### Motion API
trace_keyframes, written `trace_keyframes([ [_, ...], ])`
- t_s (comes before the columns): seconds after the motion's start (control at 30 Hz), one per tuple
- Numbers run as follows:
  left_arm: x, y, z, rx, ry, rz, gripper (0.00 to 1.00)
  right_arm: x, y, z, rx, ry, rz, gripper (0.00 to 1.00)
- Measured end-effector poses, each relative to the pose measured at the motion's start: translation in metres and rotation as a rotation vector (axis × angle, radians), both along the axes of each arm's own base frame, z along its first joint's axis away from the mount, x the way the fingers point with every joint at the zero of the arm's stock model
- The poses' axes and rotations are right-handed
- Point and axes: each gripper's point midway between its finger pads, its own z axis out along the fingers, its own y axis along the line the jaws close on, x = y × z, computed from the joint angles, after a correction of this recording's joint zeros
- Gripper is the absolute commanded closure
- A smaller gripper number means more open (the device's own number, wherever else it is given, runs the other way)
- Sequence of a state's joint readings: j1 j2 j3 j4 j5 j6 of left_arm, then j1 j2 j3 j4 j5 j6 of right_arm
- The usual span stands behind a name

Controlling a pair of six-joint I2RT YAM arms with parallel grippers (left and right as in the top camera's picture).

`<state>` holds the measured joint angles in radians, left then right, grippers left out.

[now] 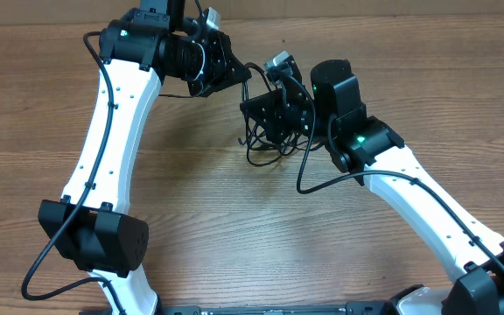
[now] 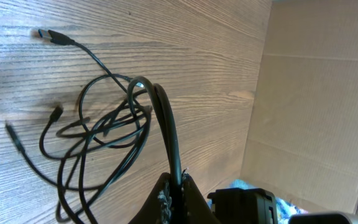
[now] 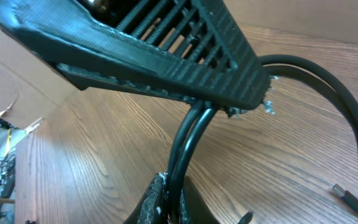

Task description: Untangle cables

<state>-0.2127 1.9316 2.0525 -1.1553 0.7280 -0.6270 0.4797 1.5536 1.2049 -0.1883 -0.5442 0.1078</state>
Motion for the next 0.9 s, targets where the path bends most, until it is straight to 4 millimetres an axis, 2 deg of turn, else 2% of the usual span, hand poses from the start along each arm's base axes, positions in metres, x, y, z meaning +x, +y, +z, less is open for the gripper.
trace_keyframes([
  [0.37, -0.0005, 0.0006, -0.0005, 0.003, -0.002, -0.004, 0.96, 0.0052, -0.0027, -0.0024, 0.001, 0.032, -0.059, 0.96],
  [0.53, -0.0029, 0.0010, -0.0019, 0.010, -0.003, -0.017, 0.96, 0.0024, -0.0004, -0.0010, 0.020, 0.049, -0.045, 0.88],
  [0.9, -0.0035, 0.0053, -0.0068, 0.042, 0.007, -0.004, 0.96, 0.0064, -0.0054, 0.0021, 0.056, 0.087, -0.067, 0.88],
])
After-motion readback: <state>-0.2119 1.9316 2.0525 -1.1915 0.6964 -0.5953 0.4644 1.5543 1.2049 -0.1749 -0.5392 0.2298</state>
